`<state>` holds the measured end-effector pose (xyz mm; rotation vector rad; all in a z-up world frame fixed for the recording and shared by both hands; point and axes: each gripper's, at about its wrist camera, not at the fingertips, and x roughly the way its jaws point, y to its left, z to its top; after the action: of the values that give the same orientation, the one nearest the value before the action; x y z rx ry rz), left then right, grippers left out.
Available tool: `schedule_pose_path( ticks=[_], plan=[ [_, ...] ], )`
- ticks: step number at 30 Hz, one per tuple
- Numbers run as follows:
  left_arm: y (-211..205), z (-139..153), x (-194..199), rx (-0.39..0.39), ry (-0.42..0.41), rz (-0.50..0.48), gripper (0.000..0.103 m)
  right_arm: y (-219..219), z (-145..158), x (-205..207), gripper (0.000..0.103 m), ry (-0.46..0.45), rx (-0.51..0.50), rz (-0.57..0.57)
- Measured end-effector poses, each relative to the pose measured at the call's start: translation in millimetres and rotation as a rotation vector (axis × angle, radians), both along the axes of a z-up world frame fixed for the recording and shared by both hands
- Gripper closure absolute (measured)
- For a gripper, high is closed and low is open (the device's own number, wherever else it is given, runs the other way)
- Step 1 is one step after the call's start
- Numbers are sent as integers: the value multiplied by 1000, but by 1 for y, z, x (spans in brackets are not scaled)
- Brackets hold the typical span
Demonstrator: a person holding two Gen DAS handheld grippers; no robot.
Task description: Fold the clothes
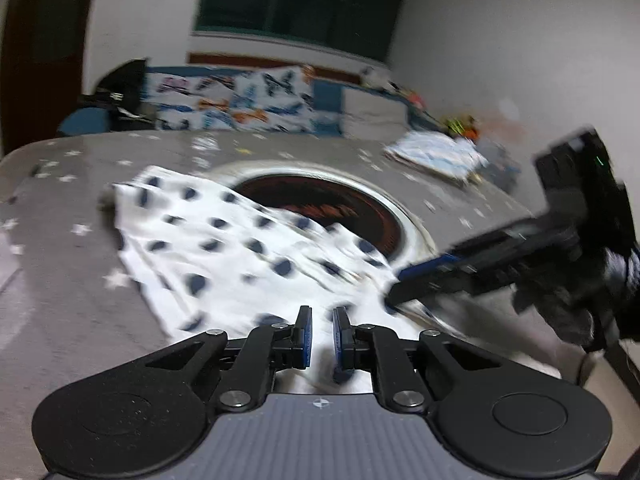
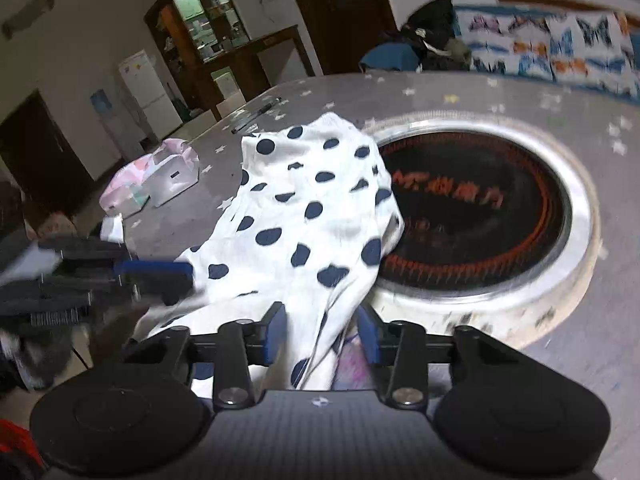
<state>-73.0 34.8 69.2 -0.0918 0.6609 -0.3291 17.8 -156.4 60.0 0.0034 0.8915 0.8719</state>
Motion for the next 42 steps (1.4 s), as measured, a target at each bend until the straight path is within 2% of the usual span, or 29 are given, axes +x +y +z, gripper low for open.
schedule_pose_path(
  ticks=[1, 2, 3, 7, 12, 17, 20, 24, 29, 33, 35, 37, 42],
  plan=[
    [-4, -4, 1, 15, 8, -7, 91, -1, -2, 0, 80, 1, 3, -6],
    [-9, -7, 2, 30, 17, -13, 91, -1, -2, -1, 91, -11, 0, -16],
    [-12, -11, 2, 44, 24, -17, 91, -3, -2, -2, 96, -24, -5, -25],
    [-12, -21, 0, 61, 46, -18, 91, -8, -1, -2, 97, -47, -36, -43],
    [-9, -20, -3, 67, 40, -18, 91, -10, 2, -4, 95, -78, -69, -43],
    [-2, -9, 1, 54, 31, -3, 91, -5, 21, -15, 89, -173, -56, -13],
    [10, 0, 10, 58, 11, 65, 85, 2, 29, -25, 88, -185, -21, 57],
    [36, 10, 36, 86, -15, 222, 64, 14, 18, -33, 85, -159, -40, 142],
    [79, 16, 83, 56, -6, 412, 59, 14, 7, -33, 84, -116, -52, 131],
    [117, 17, 123, -30, 26, 522, 57, 7, 14, -36, 73, -125, -22, 128],
    [132, 16, 140, -57, 50, 559, 57, 5, 15, -37, 68, -127, -17, 131],
    [143, 12, 157, -72, 82, 597, 57, 5, 16, -37, 68, -126, -15, 131],
    [169, -7, 192, -183, 214, 637, 57, 4, 13, -30, 68, -111, -4, 115]
  ],
)
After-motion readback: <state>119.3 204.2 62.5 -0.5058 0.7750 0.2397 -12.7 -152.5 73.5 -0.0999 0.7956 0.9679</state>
